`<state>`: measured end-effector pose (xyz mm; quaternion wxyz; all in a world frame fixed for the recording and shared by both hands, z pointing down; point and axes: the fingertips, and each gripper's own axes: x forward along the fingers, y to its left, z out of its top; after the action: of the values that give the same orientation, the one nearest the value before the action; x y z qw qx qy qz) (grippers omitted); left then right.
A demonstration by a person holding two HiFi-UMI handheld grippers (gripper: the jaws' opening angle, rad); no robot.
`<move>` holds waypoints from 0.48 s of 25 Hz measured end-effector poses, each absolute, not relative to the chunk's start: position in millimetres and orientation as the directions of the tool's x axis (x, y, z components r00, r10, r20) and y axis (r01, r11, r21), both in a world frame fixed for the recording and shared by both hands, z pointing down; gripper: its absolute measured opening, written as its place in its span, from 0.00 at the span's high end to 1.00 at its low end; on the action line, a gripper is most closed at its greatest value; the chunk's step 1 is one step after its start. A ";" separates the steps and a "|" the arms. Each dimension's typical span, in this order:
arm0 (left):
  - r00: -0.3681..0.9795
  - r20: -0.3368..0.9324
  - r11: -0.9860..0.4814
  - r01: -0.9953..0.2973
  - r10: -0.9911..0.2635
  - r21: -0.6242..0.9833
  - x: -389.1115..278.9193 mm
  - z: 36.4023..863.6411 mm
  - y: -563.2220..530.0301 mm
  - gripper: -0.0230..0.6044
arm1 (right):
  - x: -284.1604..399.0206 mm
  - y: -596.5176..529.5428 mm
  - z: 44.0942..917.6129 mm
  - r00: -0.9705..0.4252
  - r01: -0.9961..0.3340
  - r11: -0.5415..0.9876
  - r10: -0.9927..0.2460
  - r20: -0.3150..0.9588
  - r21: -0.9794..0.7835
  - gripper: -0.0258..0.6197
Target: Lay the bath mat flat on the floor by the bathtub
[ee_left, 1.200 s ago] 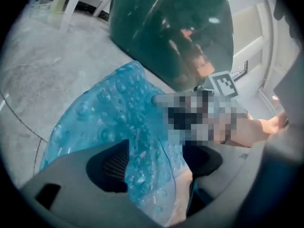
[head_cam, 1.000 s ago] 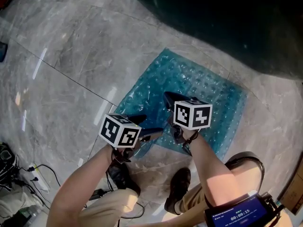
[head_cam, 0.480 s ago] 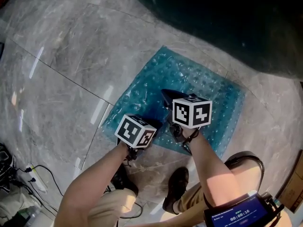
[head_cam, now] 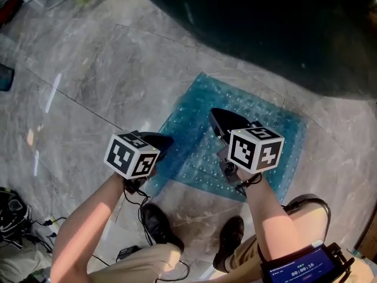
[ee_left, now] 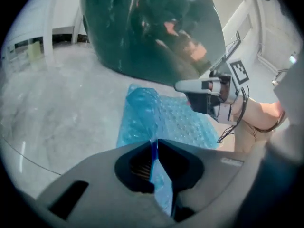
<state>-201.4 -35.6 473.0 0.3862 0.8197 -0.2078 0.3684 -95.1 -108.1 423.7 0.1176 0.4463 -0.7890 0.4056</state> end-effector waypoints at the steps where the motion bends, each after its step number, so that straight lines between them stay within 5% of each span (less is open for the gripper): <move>1: 0.637 0.766 -0.613 -0.640 -0.086 0.463 -215.0 466.5 -48.5 0.92 | -95.3 -106.6 421.1 -0.572 -0.802 0.273 -0.609 0.549 -0.532 0.95; 12: 0.440 0.795 -0.554 -0.817 -0.418 0.161 -363.5 435.2 -184.0 0.91 | -75.3 -91.9 431.4 -0.510 -0.846 0.228 -0.609 0.607 -0.482 0.95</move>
<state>-363.5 -184.0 435.2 0.2743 0.8028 -0.3844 0.3639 -75.3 -91.9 431.4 0.1467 0.4726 -0.7697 0.4033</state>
